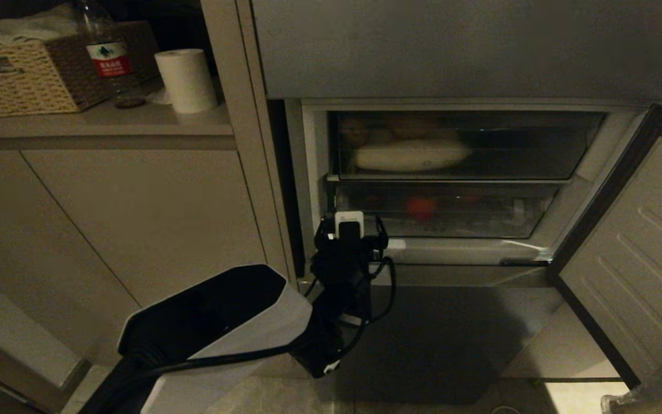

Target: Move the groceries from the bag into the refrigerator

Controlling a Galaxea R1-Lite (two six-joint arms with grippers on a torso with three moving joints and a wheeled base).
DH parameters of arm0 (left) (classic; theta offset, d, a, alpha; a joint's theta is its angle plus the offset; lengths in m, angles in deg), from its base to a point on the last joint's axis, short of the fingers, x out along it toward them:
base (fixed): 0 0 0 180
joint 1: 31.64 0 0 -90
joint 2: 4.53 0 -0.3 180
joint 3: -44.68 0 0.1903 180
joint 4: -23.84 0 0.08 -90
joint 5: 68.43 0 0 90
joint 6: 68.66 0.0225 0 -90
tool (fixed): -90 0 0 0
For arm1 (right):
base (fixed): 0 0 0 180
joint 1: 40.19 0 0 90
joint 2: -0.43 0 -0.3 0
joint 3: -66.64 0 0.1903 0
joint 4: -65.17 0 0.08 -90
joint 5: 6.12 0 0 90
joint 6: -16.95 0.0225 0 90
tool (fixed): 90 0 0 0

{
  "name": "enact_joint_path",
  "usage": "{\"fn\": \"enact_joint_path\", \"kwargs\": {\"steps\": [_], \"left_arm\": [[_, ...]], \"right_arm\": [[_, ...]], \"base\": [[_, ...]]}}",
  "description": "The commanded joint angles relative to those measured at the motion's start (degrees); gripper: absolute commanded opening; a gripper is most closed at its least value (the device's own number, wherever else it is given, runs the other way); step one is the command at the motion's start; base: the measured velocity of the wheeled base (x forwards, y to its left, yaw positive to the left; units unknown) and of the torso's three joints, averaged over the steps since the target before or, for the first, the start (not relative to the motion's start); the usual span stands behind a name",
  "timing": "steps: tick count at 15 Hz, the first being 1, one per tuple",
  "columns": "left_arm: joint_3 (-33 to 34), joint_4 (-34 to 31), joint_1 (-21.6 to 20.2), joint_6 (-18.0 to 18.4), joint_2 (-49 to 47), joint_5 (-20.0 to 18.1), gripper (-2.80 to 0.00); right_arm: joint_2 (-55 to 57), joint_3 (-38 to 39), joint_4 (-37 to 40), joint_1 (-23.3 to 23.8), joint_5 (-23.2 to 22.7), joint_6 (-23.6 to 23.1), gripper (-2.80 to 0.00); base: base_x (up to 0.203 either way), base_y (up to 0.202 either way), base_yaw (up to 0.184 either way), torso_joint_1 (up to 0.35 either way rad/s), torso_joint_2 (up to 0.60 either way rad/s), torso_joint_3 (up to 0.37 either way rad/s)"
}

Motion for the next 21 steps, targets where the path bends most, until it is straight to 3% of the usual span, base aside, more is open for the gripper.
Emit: {"fn": "enact_joint_path", "kwargs": {"steps": [1,5,21], "left_arm": [[-3.49,-1.33,-0.47,0.01,-1.4,0.19,0.0],[-8.16,-4.78,-1.36,0.0,-2.96,0.18,0.0],[-16.56,-10.1,-2.08,0.06,-4.74,0.09,0.0]], "right_arm": [[0.0,0.02,-0.01,0.0,-0.01,0.02,-2.8],[0.01,-0.05,-0.01,0.0,-0.01,0.02,-2.8],[0.0,0.02,-0.01,0.0,-0.01,0.02,-2.8]], "base": [[0.0,0.0,0.0,0.0,0.0,0.0],[0.0,0.0,0.0,0.0,0.0,0.0],[0.0,0.0,0.0,0.0,0.0,0.0]]}}
